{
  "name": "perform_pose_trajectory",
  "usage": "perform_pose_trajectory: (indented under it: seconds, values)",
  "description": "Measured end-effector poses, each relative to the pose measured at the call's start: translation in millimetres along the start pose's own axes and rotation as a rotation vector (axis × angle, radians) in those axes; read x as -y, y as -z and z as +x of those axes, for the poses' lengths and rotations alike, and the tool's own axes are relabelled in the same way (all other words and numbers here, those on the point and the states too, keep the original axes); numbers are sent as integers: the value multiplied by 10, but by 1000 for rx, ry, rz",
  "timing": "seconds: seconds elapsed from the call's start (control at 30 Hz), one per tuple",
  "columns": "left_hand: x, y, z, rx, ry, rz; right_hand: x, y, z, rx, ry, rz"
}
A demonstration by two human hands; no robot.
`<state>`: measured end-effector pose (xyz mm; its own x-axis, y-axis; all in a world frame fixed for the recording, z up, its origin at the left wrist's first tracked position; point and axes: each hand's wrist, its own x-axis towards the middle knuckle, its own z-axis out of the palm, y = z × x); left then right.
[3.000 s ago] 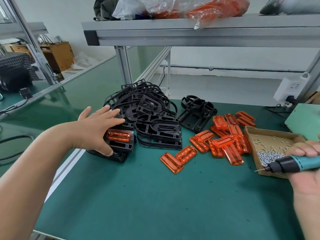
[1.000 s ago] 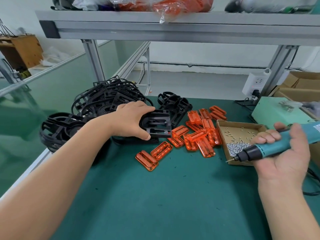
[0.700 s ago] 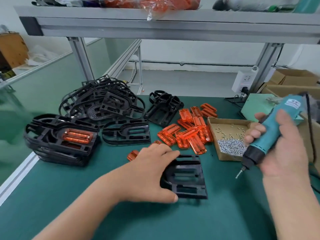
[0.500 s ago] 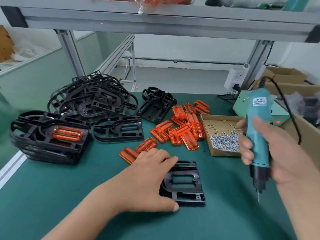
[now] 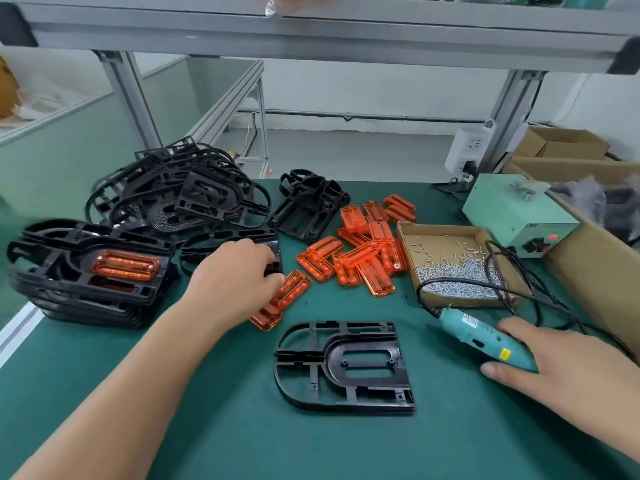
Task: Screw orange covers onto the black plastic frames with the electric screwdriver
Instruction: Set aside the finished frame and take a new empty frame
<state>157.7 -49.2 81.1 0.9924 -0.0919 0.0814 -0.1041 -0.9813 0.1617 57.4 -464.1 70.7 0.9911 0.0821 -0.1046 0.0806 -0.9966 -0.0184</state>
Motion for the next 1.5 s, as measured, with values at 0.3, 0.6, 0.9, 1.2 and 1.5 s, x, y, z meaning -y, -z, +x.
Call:
perform_pose_trajectory:
  seconds: [0.3,0.6,0.9,1.2,1.5]
  values:
    - [-39,-149,-38,-20,-56,63,-32,-62,40,-8,-22,-112]
    - [-122,-219,-114,-93,-96,-196,-17,-12,-194,-272,64,-73]
    - [-320,-160,-364,122,-230,-941,767,294,-195,-296,79,705]
    - [-309,-146,-416,354,-242,-949,1259,120,454,-32,396,1031]
    - [-336,-212,-436,335,-209,-1028,1108,-82,391,66,425,939]
